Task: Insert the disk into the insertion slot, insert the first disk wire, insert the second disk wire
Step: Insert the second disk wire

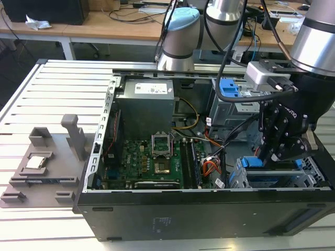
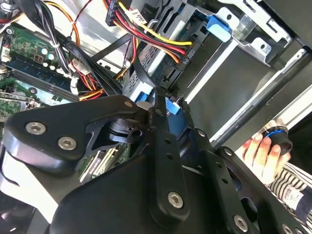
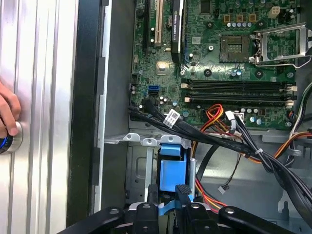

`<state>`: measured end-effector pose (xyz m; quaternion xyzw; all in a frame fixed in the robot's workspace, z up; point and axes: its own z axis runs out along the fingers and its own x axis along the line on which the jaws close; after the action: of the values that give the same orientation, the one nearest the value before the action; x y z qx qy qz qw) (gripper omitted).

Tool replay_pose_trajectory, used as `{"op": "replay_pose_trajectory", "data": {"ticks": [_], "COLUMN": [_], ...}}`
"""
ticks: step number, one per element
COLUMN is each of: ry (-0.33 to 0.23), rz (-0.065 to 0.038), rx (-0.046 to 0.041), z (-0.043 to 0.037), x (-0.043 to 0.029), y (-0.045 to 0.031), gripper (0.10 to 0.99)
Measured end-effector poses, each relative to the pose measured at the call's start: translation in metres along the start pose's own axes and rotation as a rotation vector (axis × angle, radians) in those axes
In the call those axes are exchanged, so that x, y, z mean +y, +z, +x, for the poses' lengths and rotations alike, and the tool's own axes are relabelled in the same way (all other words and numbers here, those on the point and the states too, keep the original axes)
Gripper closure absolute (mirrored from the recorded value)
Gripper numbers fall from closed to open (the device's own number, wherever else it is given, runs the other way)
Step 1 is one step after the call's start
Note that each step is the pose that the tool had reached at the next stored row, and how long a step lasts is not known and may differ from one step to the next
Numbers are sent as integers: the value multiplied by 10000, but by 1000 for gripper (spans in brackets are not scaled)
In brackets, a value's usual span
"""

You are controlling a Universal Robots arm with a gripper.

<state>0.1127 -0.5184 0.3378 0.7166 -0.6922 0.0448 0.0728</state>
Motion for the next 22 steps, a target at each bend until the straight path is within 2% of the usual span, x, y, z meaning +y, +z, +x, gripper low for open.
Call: {"op": "replay_pose_trajectory", "data": {"ticks": [4,6,13,14,15,17,18,19,20,21,22], "ry": [0,0,1,0,1,0,-8,-21,-26,-38,-45], "rz": [-1,-1,-1,0,-1,0,9,20,27,38,42], "rx": [5,10,14,7,11,-5,-242,-551,-724,-1030,-1191], "z": [0,0,0,0,10,16,24,42,54,79,100], "x": [0,0,0,0,3,4,5,5,6,6,4], "y": [0,-1,0,-7,-61,-98,-101,-98,-96,-92,-89], "gripper": [820,929,933,933,933,933,933,933,933,933,933]}}
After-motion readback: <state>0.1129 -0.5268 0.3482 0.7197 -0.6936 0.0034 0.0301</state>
